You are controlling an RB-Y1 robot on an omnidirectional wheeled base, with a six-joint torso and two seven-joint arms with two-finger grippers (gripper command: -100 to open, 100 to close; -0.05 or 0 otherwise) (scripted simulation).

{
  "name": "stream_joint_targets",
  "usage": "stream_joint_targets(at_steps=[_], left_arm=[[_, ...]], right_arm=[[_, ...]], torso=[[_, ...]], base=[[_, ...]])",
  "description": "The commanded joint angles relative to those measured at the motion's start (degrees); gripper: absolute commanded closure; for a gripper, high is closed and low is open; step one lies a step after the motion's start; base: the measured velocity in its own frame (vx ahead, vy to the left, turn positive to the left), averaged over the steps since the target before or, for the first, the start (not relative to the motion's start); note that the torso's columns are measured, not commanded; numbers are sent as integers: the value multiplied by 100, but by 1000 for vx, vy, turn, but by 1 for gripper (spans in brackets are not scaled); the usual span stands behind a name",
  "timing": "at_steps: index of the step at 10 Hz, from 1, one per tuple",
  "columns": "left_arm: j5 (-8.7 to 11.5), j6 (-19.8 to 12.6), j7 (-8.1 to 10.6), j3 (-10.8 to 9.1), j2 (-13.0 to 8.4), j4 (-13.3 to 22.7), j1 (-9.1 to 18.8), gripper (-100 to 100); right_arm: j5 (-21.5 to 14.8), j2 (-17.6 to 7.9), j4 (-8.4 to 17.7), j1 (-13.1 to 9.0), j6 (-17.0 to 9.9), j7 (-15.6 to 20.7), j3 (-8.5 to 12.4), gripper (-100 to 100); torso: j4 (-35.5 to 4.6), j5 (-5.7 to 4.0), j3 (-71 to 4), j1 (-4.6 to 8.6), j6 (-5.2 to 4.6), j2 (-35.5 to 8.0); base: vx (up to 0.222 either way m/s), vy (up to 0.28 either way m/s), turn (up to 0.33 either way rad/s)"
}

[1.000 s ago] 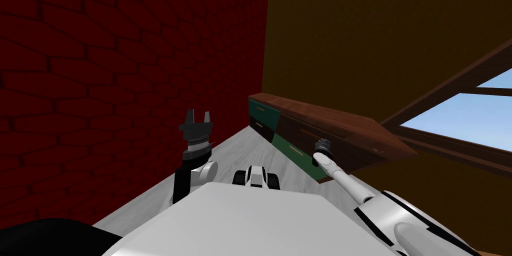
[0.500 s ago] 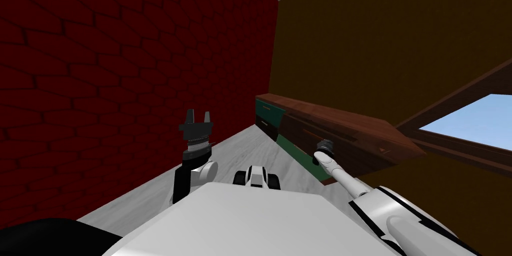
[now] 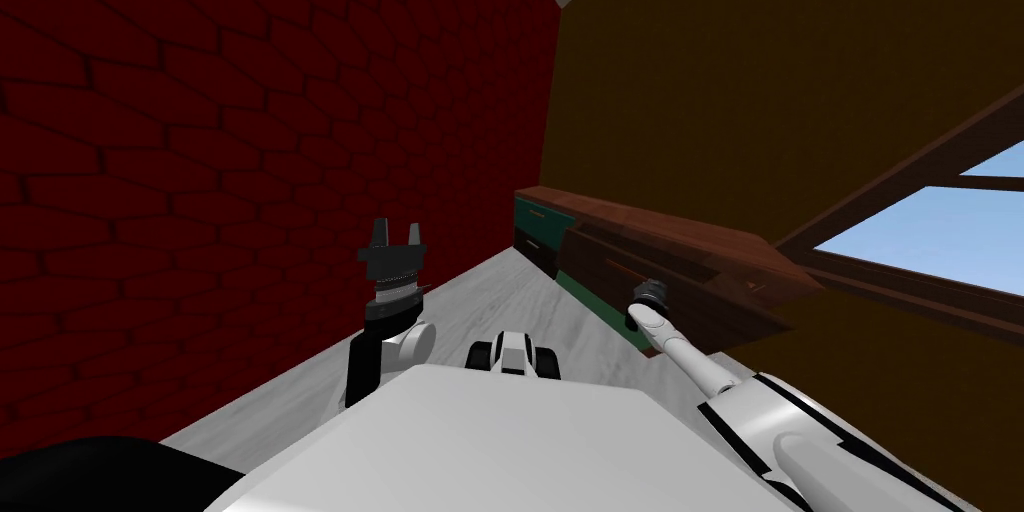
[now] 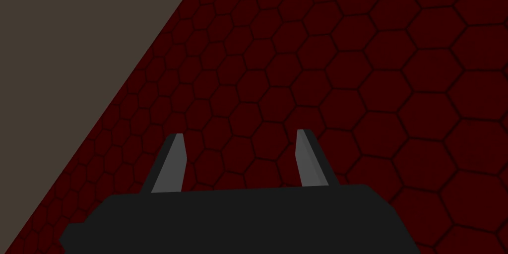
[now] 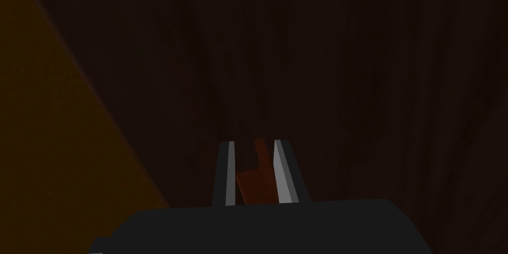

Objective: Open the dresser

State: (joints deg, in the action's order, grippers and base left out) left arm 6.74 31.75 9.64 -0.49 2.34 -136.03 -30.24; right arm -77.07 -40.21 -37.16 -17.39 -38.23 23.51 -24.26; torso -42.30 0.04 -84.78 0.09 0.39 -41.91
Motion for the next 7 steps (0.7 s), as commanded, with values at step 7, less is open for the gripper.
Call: stream_joint_targets(at_steps=[7], left_arm=[[0,0,0,0,0,0,0,0]], right_arm=[[348,-648,125,-409,820,273,212,-100]], torso=[[2,-4,21,-8,-40,-38]], base=[[-18,54,-13]])
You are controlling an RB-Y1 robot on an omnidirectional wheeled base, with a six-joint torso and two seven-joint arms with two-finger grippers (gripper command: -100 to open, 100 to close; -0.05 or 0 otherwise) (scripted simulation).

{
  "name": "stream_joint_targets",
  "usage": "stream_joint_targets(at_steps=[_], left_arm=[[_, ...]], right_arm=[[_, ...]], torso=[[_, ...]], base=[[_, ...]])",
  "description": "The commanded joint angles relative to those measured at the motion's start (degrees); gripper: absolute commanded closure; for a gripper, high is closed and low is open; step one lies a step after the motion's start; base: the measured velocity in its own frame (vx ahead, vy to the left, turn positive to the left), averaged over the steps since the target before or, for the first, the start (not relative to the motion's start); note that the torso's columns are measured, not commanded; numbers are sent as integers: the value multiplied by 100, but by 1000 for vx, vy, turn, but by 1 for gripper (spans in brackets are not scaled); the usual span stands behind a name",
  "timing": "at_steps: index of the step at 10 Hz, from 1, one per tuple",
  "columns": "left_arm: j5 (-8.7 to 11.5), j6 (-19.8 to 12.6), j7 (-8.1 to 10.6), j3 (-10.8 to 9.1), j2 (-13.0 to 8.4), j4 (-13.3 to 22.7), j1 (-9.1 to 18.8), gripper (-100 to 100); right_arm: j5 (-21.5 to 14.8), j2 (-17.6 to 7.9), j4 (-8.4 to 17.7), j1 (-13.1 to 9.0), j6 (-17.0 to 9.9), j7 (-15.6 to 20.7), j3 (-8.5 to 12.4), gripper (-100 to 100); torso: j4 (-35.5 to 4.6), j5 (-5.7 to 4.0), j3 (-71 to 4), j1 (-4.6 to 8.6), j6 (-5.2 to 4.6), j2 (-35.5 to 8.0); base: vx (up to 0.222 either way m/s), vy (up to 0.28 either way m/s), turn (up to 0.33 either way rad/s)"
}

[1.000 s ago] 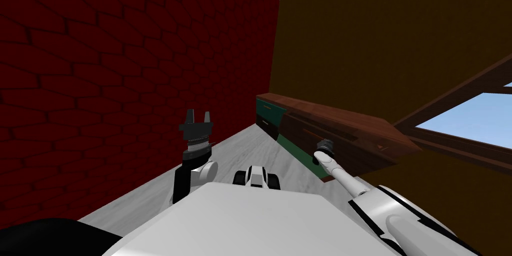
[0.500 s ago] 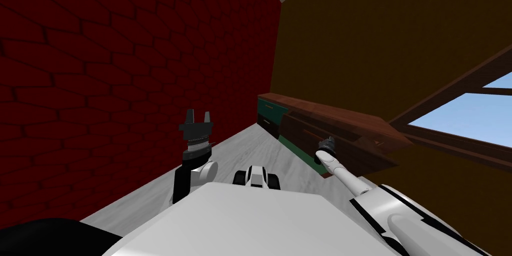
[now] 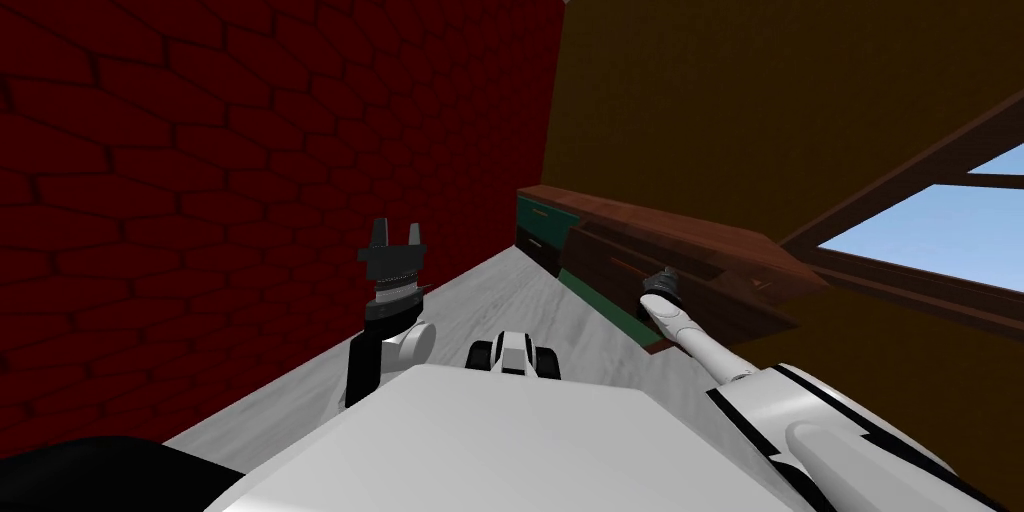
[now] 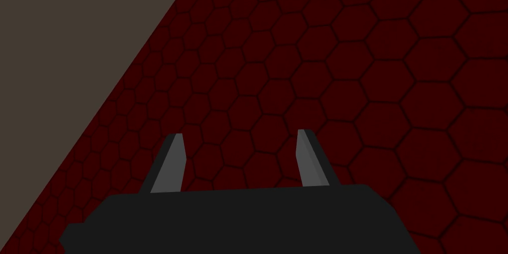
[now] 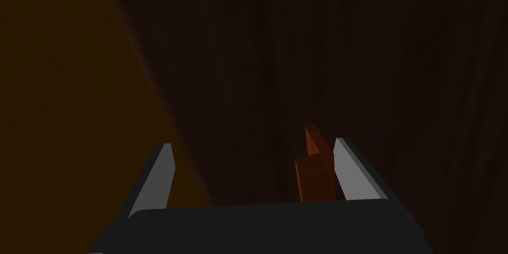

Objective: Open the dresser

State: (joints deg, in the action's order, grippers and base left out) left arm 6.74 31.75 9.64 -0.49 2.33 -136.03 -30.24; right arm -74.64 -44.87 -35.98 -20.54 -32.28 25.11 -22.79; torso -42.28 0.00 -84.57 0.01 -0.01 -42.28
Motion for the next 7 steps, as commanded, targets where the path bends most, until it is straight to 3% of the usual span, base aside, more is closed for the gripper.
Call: stream_joint_targets(at_steps=[1,2,7], left_arm=[[0,0,0,0,0,0,0,0],[0,0,0,0,0,0,0,0],[0,0,0,0,0,0,0,0]], right_arm=[[133,-108,-99,8,121,161,71,-100],[148,-119,-106,11,155,196,78,0],[149,-100,-98,27,166,194,69,0]], torso=[[-12,17,5,-16,-4,-11],[-11,15,8,-14,0,-14],[-4,6,2,-7,0,-4]], base=[[-11,30,-8],[0,0,0],[0,0,0]])
